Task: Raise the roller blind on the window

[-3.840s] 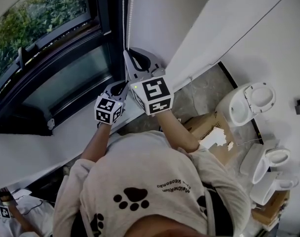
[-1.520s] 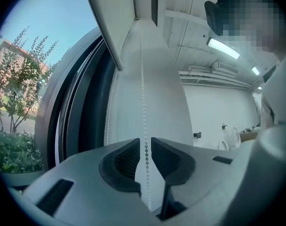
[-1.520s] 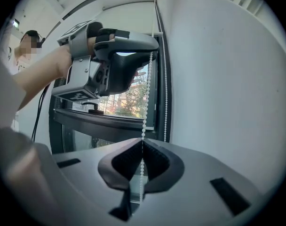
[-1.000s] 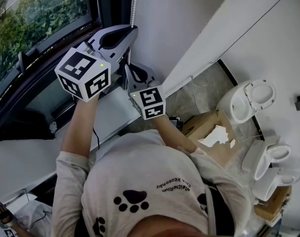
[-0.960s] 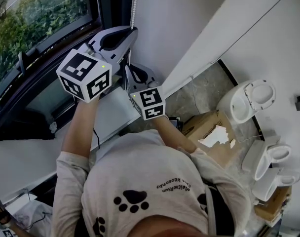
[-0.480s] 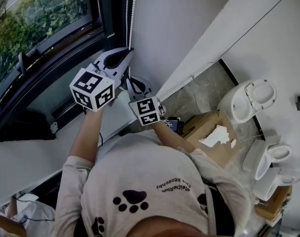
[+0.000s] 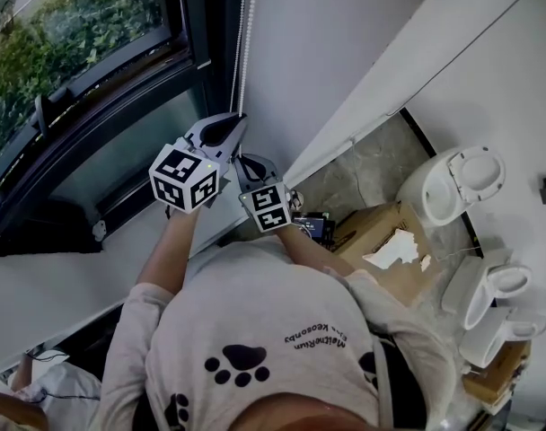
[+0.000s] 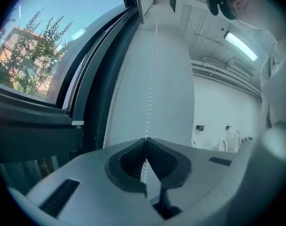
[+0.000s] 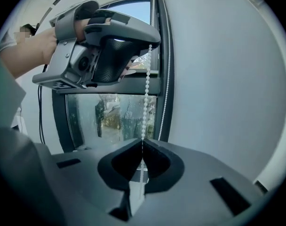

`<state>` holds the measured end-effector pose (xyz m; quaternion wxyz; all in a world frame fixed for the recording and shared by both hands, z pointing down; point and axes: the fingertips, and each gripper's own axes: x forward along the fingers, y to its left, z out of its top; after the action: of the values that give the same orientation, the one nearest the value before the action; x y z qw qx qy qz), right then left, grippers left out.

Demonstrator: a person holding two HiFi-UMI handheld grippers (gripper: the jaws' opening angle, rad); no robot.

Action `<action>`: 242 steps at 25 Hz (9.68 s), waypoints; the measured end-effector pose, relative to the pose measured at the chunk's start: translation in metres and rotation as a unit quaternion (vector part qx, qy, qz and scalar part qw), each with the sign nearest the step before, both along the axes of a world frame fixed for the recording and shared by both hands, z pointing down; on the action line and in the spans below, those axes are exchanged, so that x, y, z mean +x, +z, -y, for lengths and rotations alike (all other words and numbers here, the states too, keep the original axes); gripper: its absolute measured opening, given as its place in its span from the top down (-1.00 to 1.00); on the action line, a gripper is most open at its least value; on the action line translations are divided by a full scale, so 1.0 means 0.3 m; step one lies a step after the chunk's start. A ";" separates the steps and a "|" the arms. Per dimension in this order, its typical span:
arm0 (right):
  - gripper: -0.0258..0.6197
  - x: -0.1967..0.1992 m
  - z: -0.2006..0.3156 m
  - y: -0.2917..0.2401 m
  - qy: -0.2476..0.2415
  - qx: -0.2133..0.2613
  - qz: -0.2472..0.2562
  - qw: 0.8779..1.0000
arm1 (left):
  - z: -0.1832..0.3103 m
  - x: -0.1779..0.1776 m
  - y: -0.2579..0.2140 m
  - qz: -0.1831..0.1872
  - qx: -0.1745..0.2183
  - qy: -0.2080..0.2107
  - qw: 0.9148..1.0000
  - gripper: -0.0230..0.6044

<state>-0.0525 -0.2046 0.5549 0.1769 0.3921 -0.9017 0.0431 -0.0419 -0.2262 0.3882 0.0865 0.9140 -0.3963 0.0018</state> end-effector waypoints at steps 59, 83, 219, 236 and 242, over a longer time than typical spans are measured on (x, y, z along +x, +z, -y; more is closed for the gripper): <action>0.87 -0.037 0.067 -1.192 -0.059 0.196 0.170 0.964 | -0.025 -0.012 0.093 -0.044 0.009 -0.007 0.999 0.89; 0.88 -0.044 0.112 -0.722 -0.029 0.104 0.110 0.988 | -0.076 -0.066 0.547 0.003 -0.102 -0.034 0.994 0.89; 0.88 -0.080 0.097 -0.799 -0.039 0.132 0.110 0.984 | -0.044 -0.051 0.433 0.027 -0.037 -0.092 0.995 0.88; 0.88 -0.060 0.075 -0.589 -0.014 0.111 0.084 0.990 | -0.107 -0.057 0.620 0.077 -0.073 -0.088 0.991 0.86; 0.88 -0.042 0.079 -0.595 -0.008 0.114 0.097 0.989 | -0.127 -0.094 0.435 0.004 -0.048 -0.102 0.994 0.52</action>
<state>-0.0651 -0.2281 0.3764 0.0431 0.3969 -0.9165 -0.0239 -0.0700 -0.1880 0.5186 0.1284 0.8638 -0.4870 0.0156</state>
